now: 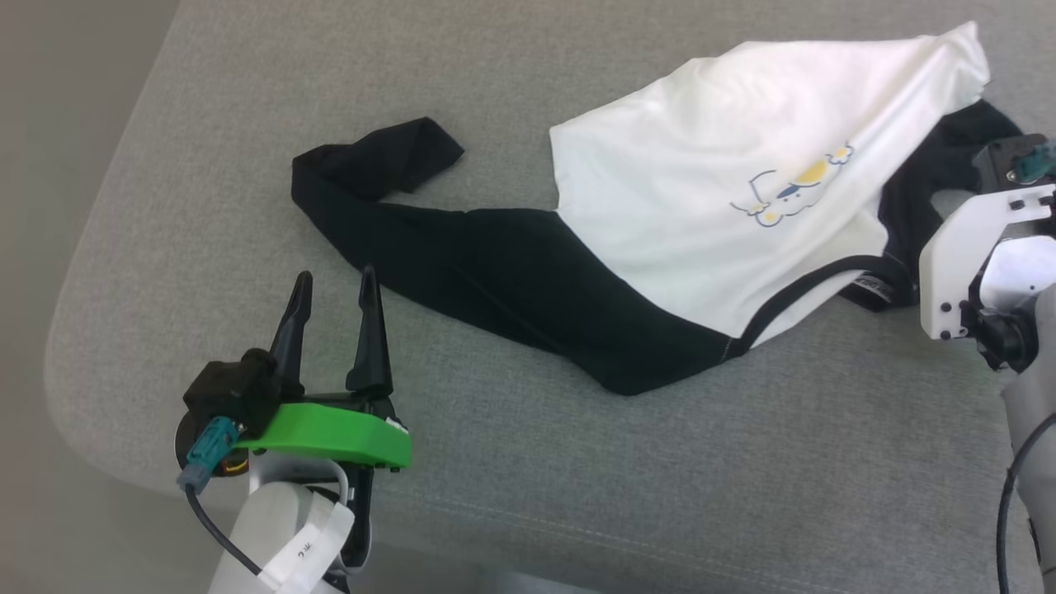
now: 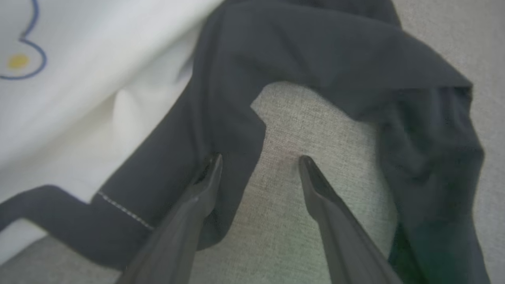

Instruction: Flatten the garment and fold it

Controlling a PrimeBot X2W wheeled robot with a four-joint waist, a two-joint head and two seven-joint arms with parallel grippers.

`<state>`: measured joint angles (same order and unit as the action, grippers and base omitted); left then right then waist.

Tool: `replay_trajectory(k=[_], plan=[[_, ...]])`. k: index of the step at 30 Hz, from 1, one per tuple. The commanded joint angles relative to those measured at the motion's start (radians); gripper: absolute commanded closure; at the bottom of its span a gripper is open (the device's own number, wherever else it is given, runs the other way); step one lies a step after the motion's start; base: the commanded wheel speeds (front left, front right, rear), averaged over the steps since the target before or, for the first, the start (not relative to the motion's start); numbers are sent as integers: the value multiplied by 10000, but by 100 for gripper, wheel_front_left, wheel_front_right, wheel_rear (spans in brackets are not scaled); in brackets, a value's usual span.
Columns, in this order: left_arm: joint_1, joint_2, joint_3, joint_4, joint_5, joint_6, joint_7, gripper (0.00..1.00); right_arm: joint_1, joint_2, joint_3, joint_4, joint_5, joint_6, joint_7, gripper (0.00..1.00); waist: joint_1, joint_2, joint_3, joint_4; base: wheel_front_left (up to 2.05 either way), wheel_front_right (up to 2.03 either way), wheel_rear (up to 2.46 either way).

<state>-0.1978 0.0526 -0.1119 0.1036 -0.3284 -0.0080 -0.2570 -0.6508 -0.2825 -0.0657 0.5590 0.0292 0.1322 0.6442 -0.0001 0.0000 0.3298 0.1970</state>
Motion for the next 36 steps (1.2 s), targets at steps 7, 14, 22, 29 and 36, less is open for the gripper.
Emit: replay_trajectory(k=[7, 14, 22, 29, 36], plan=[[-189, -24, -76, 6, -79, 81, -47, 0, -240, -14, 402, 763, 300, -15, 590, 100, 1, 0, 248, 222, 0, 0, 0], [-186, -24, -270, 322, -297, -30, -41, 0, -275, -151, 203, 360, 1057, -15, 50, 100, 1, 0, -71, 19, 0, 0, 0], [-787, -24, -2180, 613, -1572, 436, 3417, 0, 59, -458, 241, -504, 1228, -15, -6, 100, 1, 0, -394, -306, 0, 0, 0], [-1430, -3, -3339, 638, -1632, 1507, 6780, 0, 340, -313, 147, -954, 1197, -15, 185, 100, 1, 0, -285, -541, 0, 0, 0], [-1969, -13, -3400, 1301, -1922, 1689, 6991, 0, 387, -267, 210, -1178, 1189, -15, 296, 100, 1, 0, -60, -713, 0, 0, 0]])
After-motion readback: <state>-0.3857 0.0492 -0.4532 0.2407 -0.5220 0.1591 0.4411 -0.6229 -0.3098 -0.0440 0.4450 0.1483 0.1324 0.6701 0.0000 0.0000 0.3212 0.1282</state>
